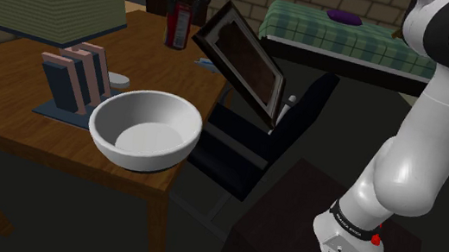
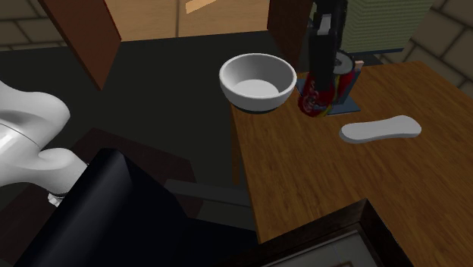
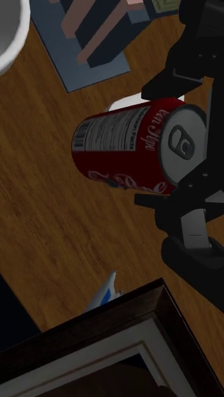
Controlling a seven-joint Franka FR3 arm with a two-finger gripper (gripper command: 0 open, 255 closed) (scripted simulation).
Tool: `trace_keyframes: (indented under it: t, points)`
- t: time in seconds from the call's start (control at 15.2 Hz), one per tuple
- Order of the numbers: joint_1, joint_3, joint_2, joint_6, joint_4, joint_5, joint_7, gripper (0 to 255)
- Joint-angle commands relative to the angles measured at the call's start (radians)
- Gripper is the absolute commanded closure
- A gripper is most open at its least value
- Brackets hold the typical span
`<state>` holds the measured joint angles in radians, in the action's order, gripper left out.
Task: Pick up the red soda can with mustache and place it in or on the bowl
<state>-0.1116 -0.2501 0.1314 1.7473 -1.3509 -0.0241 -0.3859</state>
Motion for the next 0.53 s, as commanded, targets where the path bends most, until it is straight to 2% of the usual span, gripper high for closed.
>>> trace_keyframes:
  t: [0.0, 0.46]
  points:
    - [-0.023, -0.017, -0.037, 0.003, -0.038, -0.005, -0.043, 255]
    - [-0.098, -0.083, -0.118, -0.005, -0.113, -0.023, -0.188, 255]
